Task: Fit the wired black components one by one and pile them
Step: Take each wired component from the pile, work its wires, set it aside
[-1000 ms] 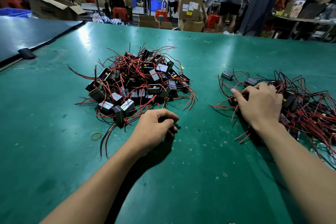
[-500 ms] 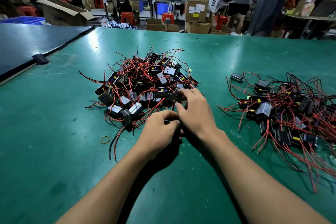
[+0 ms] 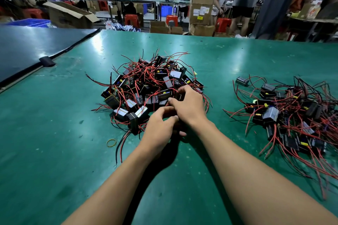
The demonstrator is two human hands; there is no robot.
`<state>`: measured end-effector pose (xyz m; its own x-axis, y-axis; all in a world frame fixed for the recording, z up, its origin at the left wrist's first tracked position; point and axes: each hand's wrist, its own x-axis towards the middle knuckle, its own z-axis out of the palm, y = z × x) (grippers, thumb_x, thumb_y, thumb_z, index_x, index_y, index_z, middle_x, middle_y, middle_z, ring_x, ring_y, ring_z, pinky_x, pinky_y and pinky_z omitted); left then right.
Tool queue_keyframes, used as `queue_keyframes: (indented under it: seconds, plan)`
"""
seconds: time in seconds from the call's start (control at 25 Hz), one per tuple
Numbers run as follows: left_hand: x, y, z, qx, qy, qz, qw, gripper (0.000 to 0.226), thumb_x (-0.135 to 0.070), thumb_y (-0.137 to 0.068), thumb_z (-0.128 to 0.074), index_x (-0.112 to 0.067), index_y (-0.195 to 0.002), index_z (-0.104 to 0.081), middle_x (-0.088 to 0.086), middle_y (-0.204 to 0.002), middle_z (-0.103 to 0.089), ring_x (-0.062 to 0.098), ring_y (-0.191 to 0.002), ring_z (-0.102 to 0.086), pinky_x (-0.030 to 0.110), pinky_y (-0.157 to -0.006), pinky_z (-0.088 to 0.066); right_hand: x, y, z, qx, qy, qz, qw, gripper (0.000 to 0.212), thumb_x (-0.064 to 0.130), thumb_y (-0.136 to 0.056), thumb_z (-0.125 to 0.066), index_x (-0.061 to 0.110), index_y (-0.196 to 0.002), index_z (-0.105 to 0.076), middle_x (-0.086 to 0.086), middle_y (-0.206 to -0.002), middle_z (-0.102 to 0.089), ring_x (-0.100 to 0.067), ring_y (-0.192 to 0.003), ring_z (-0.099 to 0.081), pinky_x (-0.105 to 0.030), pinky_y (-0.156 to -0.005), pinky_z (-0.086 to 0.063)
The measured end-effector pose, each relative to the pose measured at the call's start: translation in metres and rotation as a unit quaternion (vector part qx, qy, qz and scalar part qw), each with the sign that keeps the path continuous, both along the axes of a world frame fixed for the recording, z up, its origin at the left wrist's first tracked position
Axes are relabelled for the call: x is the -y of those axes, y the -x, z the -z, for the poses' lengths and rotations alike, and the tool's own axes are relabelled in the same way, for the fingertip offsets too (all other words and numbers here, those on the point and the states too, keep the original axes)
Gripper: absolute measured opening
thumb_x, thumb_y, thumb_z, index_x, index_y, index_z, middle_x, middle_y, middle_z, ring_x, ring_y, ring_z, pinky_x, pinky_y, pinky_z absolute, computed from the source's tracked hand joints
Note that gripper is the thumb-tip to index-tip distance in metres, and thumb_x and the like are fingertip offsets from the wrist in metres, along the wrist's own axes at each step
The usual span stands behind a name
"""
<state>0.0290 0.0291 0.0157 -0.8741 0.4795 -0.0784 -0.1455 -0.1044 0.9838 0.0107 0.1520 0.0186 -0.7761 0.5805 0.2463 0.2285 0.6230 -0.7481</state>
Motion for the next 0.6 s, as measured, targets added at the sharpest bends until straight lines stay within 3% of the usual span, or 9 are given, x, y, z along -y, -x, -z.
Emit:
queue_keyframes:
  seconds: [0.12,0.24,0.32,0.4,0.52,0.6]
  plan:
    - [0.001,-0.001,-0.003,0.048,-0.05,0.002,0.998,0.018,0.0,-0.098,-0.05,-0.003,-0.116,-0.053,0.015,-0.081,-0.067,0.022,-0.054,-0.064,0.033,-0.048,-0.056,-0.005,-0.017,-0.008,-0.104,0.073,0.02,0.992,0.018,0.032,-0.079,-0.077,0.027,-0.089,-0.062,0.009,-0.082,-0.069,-0.016,-0.081,-0.065,-0.034,-0.081,-0.055]
    - [0.002,-0.002,-0.007,0.064,-0.067,0.002,0.996,0.019,0.0,-0.098,-0.05,0.0,-0.118,-0.051,0.022,-0.099,-0.06,0.023,-0.056,-0.065,0.031,-0.049,-0.057,-0.017,-0.035,-0.024,-0.176,0.183,0.031,0.967,0.01,0.025,-0.083,-0.074,0.026,-0.087,-0.064,0.003,-0.085,-0.072,-0.021,-0.084,-0.071,-0.042,-0.083,-0.059]
    - [0.002,-0.004,-0.007,0.06,-0.062,0.006,0.996,0.022,0.0,-0.098,-0.049,0.003,-0.119,-0.051,0.024,-0.101,-0.059,0.024,-0.058,-0.064,0.031,-0.052,-0.058,-0.026,-0.046,-0.037,-0.231,0.273,0.042,0.933,0.008,0.017,-0.089,-0.068,0.023,-0.09,-0.064,-0.003,-0.089,-0.071,-0.024,-0.081,-0.07,-0.039,-0.074,-0.06]
    - [0.004,-0.006,-0.007,0.054,-0.051,0.014,0.997,0.02,-0.002,-0.099,-0.049,0.005,-0.118,-0.054,0.023,-0.096,-0.061,0.025,-0.061,-0.064,0.031,-0.057,-0.057,-0.031,-0.059,-0.049,-0.265,0.4,0.003,0.878,0.008,0.01,-0.094,-0.059,0.016,-0.093,-0.063,-0.005,-0.082,-0.07,-0.019,-0.068,-0.066,-0.027,-0.056,-0.055]
    - [0.005,-0.009,-0.009,0.046,-0.041,0.035,0.998,0.021,-0.013,-0.1,-0.051,0.004,-0.108,-0.06,0.02,-0.087,-0.067,0.026,-0.061,-0.066,0.029,-0.059,-0.057,-0.029,-0.079,-0.053,-0.21,0.557,-0.147,0.79,0.008,0.012,-0.092,-0.056,0.012,-0.095,-0.064,-0.01,-0.085,-0.071,-0.016,-0.063,-0.063,-0.024,-0.055,-0.052]
    - [0.006,-0.01,-0.01,0.039,-0.033,0.048,0.998,0.024,-0.019,-0.099,-0.054,0.003,-0.104,-0.062,0.018,-0.085,-0.069,0.026,-0.063,-0.068,0.029,-0.06,-0.057,-0.026,-0.089,-0.047,-0.136,0.554,-0.211,0.794,0.013,0.02,-0.086,-0.06,0.015,-0.097,-0.065,-0.012,-0.096,-0.072,-0.014,-0.062,-0.061,-0.024,-0.056,-0.05]
